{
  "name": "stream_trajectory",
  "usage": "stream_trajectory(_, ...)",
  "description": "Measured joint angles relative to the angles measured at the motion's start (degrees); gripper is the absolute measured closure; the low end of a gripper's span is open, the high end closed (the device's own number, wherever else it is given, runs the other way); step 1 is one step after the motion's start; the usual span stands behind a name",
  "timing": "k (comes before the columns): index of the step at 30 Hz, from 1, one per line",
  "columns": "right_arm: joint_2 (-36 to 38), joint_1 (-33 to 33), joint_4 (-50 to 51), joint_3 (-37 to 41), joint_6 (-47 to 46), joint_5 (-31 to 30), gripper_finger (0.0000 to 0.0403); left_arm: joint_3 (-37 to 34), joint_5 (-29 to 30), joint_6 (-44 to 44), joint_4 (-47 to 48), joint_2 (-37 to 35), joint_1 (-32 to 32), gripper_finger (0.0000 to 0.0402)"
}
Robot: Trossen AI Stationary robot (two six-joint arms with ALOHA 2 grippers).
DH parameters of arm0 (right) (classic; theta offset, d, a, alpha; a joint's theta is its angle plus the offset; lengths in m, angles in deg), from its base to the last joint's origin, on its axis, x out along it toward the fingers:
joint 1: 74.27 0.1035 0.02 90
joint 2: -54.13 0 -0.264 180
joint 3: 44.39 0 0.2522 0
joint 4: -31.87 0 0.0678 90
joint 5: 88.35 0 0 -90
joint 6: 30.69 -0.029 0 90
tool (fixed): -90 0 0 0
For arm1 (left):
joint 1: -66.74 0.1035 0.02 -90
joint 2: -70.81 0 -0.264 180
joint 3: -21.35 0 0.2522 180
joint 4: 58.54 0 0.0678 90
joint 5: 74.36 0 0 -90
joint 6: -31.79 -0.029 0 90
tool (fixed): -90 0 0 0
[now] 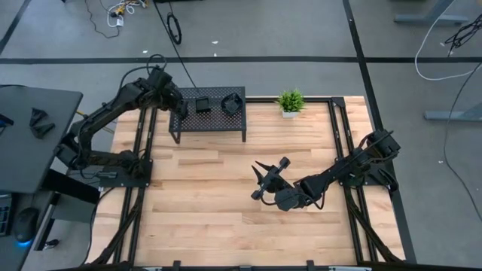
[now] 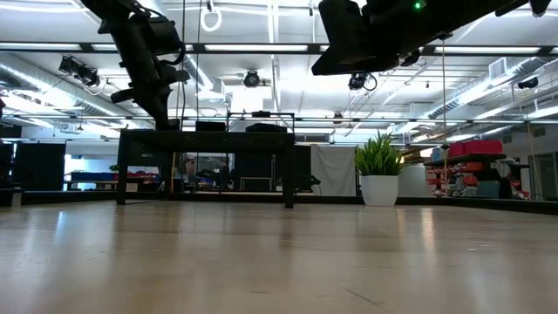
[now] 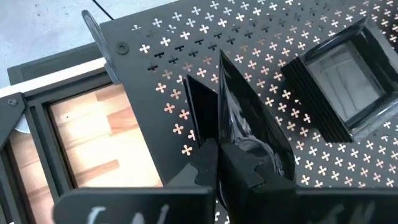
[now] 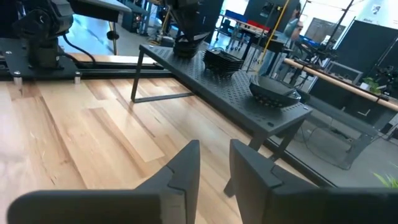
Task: Pick & Place Mini shaped plates
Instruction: Stack the black drop shaped plate on top of the black drop shaped plates on the shelf
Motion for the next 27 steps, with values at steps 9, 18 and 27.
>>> stream_trajectory(9,0.0,0.0,0.0,0.0,0.0,0.0,0.0314,0.0,-0.27,-0.09,0.28,0.08,0.0,0.0366)
stream_trajectory(18,0.0,0.0,0.0,0.0,0.0,-0.02,0.0314,1.3,-0.4,-0.17,2.24,0.08,0.0,0.0302)
stream_trajectory(27,0.0,0.0,0.0,0.0,-0.42,-0.01,0.0314,6.66,-0.4,-0.02,7.88,0.05,0.0,0.0303)
